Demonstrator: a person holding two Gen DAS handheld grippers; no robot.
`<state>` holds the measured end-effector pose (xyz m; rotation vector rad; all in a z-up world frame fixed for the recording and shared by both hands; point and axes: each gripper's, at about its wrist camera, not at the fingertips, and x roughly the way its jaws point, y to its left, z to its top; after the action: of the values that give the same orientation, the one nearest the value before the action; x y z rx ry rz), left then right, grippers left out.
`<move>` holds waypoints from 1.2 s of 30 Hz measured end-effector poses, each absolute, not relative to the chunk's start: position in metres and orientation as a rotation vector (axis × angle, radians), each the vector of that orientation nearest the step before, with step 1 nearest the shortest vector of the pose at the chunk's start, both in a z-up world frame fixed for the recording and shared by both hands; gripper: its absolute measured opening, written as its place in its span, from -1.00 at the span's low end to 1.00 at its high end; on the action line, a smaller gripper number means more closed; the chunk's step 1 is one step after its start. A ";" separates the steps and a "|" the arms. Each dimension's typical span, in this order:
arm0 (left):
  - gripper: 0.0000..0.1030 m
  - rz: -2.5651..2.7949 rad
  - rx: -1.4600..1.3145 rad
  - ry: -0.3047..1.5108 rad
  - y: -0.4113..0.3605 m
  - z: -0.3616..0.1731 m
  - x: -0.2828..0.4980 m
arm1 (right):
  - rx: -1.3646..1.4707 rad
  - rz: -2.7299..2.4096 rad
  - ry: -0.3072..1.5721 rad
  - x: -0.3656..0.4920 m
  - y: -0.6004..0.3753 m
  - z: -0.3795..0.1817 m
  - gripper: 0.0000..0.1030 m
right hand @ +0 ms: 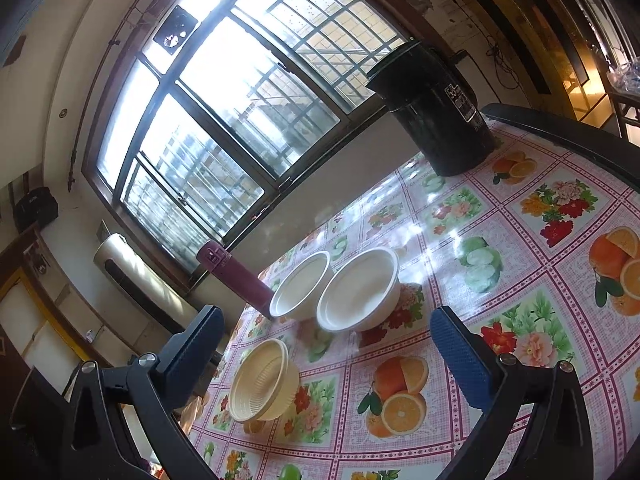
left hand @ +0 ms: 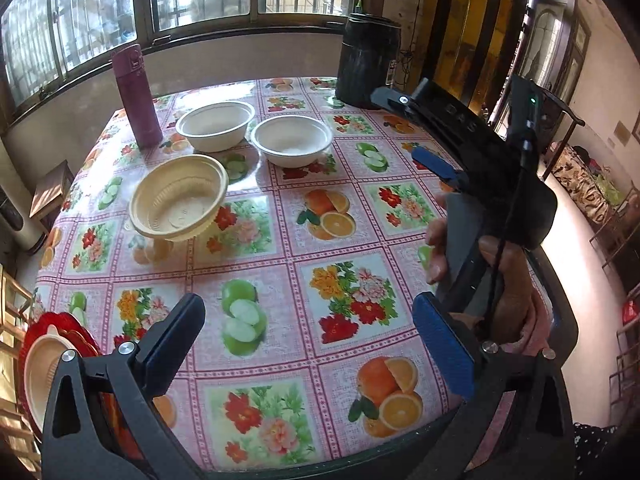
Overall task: Organize plates and bowls
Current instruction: 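Move the left tool across the table to a white bowl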
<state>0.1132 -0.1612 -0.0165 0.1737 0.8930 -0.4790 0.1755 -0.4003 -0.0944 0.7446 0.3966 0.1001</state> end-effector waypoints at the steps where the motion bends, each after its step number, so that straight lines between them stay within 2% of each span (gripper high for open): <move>1: 1.00 -0.473 0.187 0.891 -0.155 -0.011 0.122 | 0.736 0.095 0.398 0.175 -0.400 -0.094 1.00; 10: 1.00 -0.390 0.019 1.009 -0.056 0.016 0.218 | 0.725 0.216 0.494 0.198 -0.376 -0.103 0.99; 12: 1.00 -0.374 -0.027 1.090 -0.042 0.004 0.243 | 0.744 0.262 0.575 0.216 -0.359 -0.107 0.99; 15: 1.00 -0.338 -0.063 1.241 -0.031 -0.024 0.278 | 0.927 0.331 0.668 0.247 -0.339 -0.122 0.99; 21: 1.00 -0.159 -0.120 1.326 -0.015 -0.059 0.322 | 1.113 0.350 0.751 0.293 -0.302 -0.163 0.99; 24: 1.00 -0.116 -0.151 1.363 -0.015 -0.074 0.338 | 1.112 0.386 0.816 0.307 -0.293 -0.177 0.99; 30: 1.00 -0.170 -0.125 1.281 -0.044 -0.061 0.347 | 1.143 0.235 0.656 0.294 -0.358 -0.165 0.99; 36: 1.00 -0.362 -0.148 1.202 -0.113 -0.032 0.372 | 1.216 0.161 0.542 0.277 -0.421 -0.156 0.99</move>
<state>0.3722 -0.1127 -0.0319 -0.1476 1.2017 -0.3623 0.2767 -0.4211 -0.1558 1.2161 0.5424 0.1613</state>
